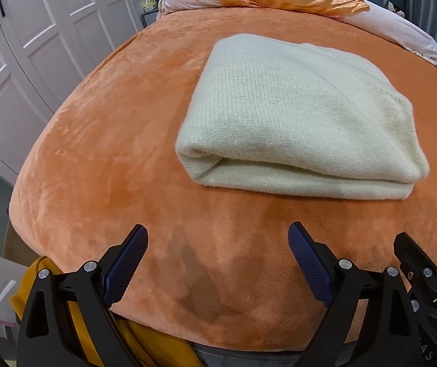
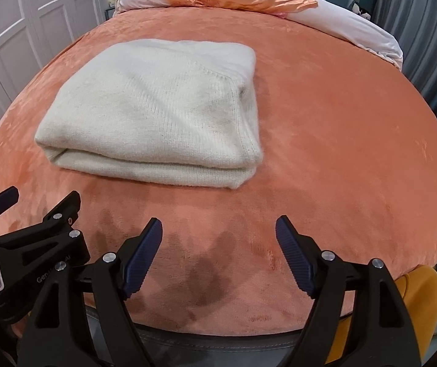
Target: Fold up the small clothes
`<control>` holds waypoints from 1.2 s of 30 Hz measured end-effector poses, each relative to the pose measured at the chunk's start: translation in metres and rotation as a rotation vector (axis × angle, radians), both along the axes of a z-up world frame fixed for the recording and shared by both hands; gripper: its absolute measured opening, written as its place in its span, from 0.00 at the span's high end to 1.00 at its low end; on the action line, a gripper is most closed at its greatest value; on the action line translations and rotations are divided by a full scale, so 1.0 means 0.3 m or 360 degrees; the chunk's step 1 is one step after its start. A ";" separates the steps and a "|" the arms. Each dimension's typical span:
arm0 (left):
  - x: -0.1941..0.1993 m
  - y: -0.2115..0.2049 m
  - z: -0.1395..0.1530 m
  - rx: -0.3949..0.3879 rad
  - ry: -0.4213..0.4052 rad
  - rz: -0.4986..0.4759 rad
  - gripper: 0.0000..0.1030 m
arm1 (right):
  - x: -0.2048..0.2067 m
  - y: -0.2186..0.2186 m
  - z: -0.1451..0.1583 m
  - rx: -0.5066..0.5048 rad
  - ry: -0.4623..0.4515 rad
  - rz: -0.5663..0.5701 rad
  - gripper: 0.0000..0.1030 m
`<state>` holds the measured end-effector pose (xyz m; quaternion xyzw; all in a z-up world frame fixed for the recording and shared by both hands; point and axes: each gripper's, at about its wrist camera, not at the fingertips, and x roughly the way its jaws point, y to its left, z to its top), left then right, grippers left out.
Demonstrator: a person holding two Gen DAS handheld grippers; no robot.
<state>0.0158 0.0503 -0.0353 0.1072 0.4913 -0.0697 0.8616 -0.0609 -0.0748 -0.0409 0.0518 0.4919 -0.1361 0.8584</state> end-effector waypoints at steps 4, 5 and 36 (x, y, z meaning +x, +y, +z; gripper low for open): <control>0.000 -0.004 -0.001 0.0003 0.0002 -0.0002 0.13 | 0.005 -0.002 0.000 -0.0004 0.0001 -0.0012 0.27; 0.001 -0.005 -0.003 -0.0001 0.0009 -0.0004 0.13 | 0.005 -0.004 -0.001 0.0000 0.0003 -0.0013 0.27; 0.008 -0.019 0.001 0.0032 0.0029 -0.0009 0.14 | 0.036 -0.028 0.016 0.0004 -0.0002 -0.0013 0.28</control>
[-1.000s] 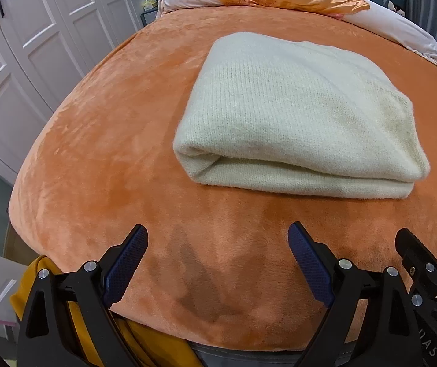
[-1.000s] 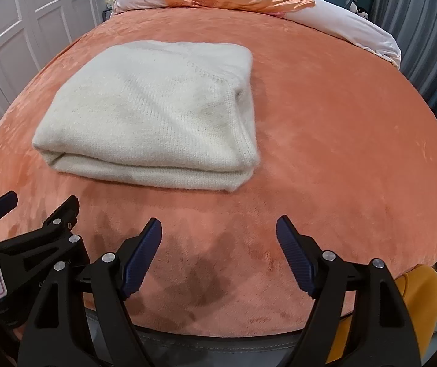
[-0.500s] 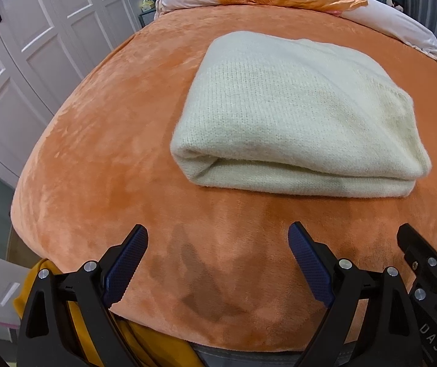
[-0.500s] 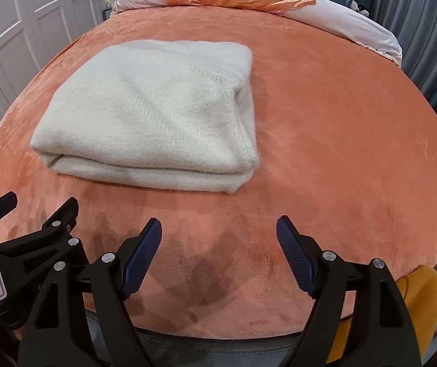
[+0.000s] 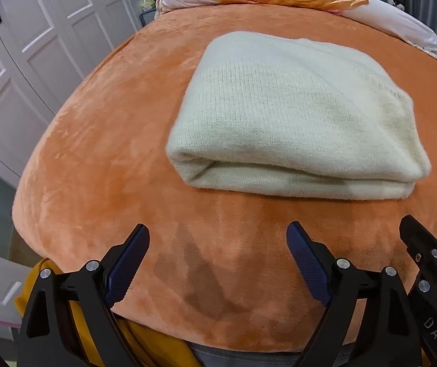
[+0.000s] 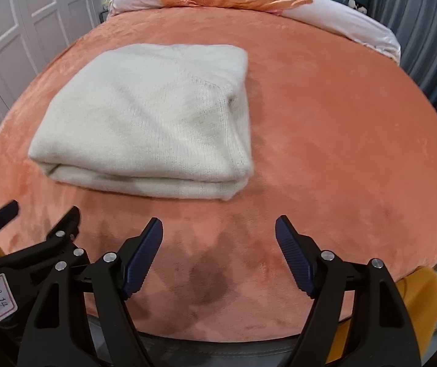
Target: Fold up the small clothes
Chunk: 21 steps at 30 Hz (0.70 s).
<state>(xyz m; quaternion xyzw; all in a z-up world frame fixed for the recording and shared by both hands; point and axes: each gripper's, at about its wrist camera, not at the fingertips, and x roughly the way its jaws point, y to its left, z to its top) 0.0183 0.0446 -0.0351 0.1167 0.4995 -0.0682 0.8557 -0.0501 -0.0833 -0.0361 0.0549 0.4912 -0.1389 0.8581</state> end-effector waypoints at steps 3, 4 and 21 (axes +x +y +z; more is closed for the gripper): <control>0.001 -0.001 0.001 0.0025 -0.0020 0.0002 0.14 | 0.000 -0.006 -0.003 0.0023 0.0002 -0.0015 0.28; 0.004 0.001 -0.001 0.0021 -0.0016 0.0001 0.14 | 0.000 -0.004 -0.004 0.0017 0.0005 -0.0013 0.28; 0.002 -0.010 -0.002 0.0012 0.0011 0.0000 0.14 | 0.003 -0.005 -0.004 0.0022 0.0009 -0.0012 0.28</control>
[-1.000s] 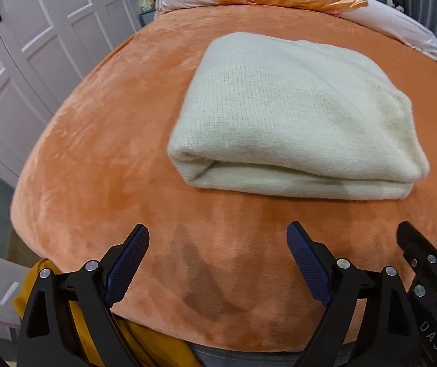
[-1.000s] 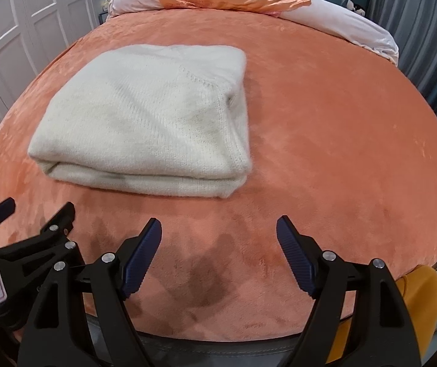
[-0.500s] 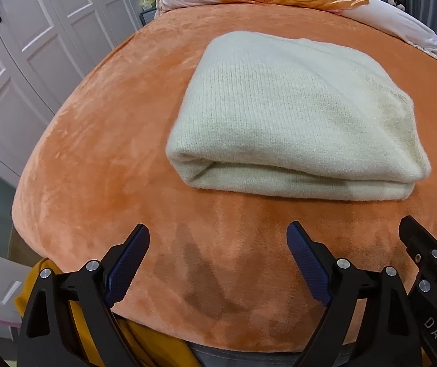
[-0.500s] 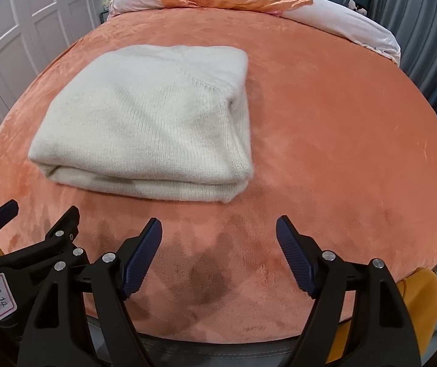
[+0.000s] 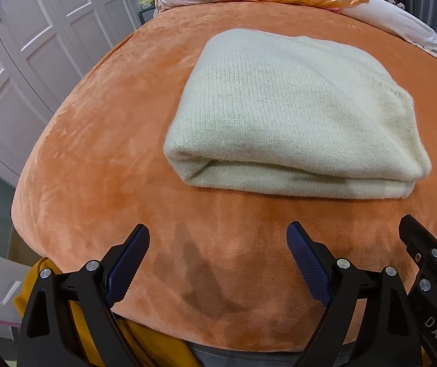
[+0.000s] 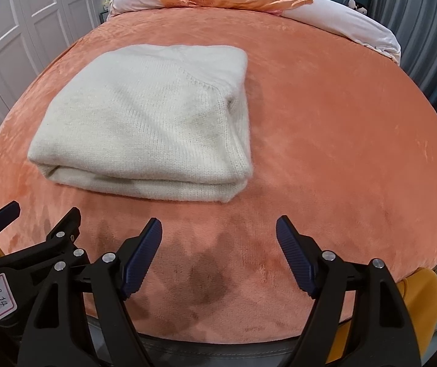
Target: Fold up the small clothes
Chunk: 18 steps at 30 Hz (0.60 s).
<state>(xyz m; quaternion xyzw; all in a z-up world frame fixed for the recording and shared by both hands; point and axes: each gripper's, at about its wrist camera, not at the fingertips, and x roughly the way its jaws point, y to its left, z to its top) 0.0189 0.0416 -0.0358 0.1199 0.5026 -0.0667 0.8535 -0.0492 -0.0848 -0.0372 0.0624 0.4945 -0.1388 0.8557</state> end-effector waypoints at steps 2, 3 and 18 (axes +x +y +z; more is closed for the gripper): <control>0.003 0.001 0.001 0.0001 0.0001 0.0001 0.14 | 0.002 0.000 -0.001 0.0003 0.0002 0.0000 0.28; 0.005 0.002 0.000 0.0001 0.0002 0.0001 0.14 | 0.002 0.000 -0.001 0.0002 0.0003 -0.0001 0.28; 0.034 -0.007 0.001 -0.0012 0.0043 -0.0004 0.14 | 0.014 -0.010 -0.001 -0.0004 0.0003 -0.0011 0.28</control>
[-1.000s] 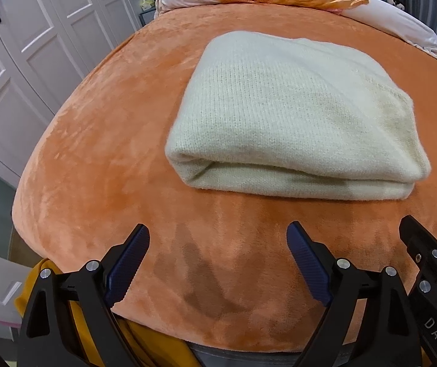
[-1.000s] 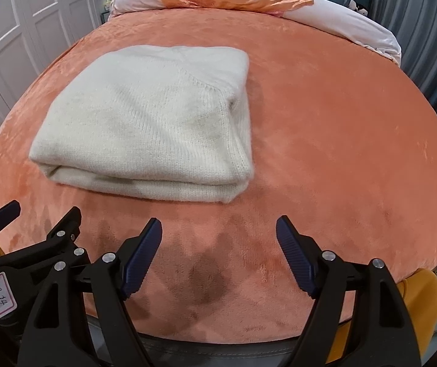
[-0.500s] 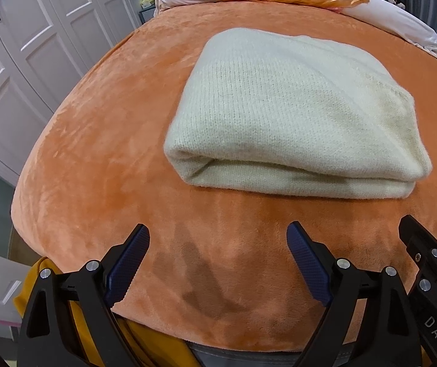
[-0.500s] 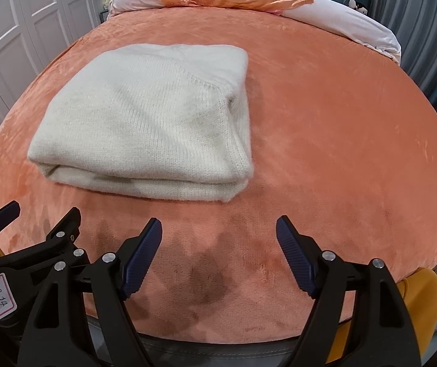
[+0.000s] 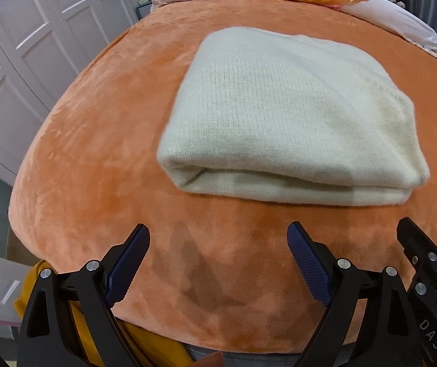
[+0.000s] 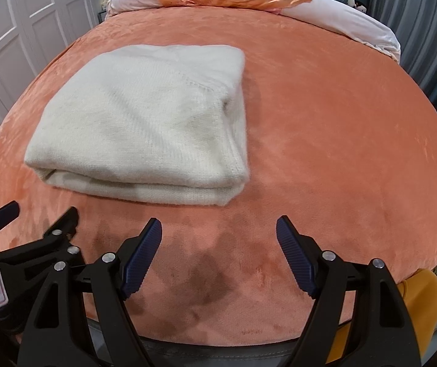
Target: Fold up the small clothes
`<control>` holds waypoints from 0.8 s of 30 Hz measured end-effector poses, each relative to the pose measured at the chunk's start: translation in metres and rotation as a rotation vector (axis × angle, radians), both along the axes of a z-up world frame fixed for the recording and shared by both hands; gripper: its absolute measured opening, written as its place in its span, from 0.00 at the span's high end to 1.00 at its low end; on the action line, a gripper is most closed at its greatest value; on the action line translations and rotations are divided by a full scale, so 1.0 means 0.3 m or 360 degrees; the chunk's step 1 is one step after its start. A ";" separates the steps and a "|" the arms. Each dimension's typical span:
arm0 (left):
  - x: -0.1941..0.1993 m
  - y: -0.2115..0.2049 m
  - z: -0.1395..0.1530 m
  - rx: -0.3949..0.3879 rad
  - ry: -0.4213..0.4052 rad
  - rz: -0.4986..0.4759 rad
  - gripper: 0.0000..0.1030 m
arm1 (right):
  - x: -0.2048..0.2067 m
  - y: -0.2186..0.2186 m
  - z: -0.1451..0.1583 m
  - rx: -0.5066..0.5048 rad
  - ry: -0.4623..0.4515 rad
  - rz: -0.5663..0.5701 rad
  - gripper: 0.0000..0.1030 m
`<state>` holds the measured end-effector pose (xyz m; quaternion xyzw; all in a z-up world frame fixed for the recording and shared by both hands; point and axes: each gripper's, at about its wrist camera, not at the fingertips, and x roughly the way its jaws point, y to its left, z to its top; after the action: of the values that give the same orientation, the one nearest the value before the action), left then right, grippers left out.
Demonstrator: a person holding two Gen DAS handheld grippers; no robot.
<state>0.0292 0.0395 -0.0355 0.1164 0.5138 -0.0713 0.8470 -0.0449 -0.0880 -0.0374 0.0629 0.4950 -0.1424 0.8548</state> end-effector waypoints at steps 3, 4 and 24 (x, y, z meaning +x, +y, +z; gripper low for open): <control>0.003 -0.005 -0.003 0.0002 0.0006 -0.0005 0.14 | 0.007 -0.008 0.003 0.0016 -0.0001 0.0003 0.27; 0.004 -0.005 0.000 0.0005 0.0003 -0.0006 0.13 | 0.010 -0.011 0.004 0.0015 -0.0002 0.0001 0.27; 0.015 -0.019 0.016 0.0002 -0.0008 0.0026 0.13 | 0.017 -0.035 0.017 0.0037 -0.0003 -0.0008 0.27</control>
<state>0.0336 0.0337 -0.0308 0.1129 0.5125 -0.0637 0.8488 -0.0399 -0.0984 -0.0324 0.0742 0.4956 -0.1387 0.8542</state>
